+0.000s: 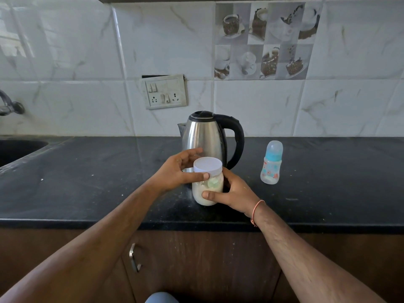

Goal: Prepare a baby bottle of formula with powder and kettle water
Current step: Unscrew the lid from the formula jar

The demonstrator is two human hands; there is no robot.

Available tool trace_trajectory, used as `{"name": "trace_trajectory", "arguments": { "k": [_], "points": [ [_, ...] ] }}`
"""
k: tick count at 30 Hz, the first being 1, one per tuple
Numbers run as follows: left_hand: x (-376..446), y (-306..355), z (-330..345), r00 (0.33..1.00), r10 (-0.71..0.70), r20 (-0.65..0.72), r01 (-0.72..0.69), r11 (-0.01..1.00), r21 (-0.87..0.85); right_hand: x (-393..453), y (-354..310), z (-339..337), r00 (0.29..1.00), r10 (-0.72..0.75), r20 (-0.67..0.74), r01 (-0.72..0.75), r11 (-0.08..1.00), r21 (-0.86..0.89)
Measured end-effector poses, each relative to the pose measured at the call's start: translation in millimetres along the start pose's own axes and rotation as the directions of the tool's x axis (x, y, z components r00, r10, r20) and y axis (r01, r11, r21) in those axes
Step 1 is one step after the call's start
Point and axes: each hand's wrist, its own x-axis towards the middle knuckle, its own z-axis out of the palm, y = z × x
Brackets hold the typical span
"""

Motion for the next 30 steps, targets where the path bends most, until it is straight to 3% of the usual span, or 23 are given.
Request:
{"name": "trace_trajectory", "arguments": {
  "k": [5, 11, 18, 21, 26, 30],
  "points": [
    [11, 7, 19, 0.999, 0.006, 0.052, -0.009, 0.999, 0.047, -1, -1, 0, 1.0, 0.002, -0.004, -0.002, 1.0, 0.001],
    [11, 5, 22, 0.999, 0.031, 0.022, -0.032, 0.998, 0.06, -2, -2, 1, 1.0, 0.001, -0.005, -0.001, 1.0, -0.009],
    [7, 3, 16, 0.996, 0.034, -0.08, -0.032, 0.999, 0.024, -1, 0, 2, 1.0, -0.002, -0.011, 0.002, 1.0, -0.023],
    [3, 10, 10, 0.987, 0.014, -0.159, -0.025, 0.998, -0.066, -2, -1, 1, 1.0, 0.004, -0.012, -0.005, 1.0, -0.03],
    [-13, 13, -6, 0.95, -0.089, -0.299, 0.083, 0.996, -0.034, -2, -3, 1, 1.0, 0.005, -0.014, -0.006, 0.999, -0.042],
    [-26, -5, -32, 0.847, -0.353, -0.397, 0.345, 0.934, -0.094, -2, -1, 1, 1.0, 0.01, -0.016, -0.011, 0.999, -0.048]
  ]
}}
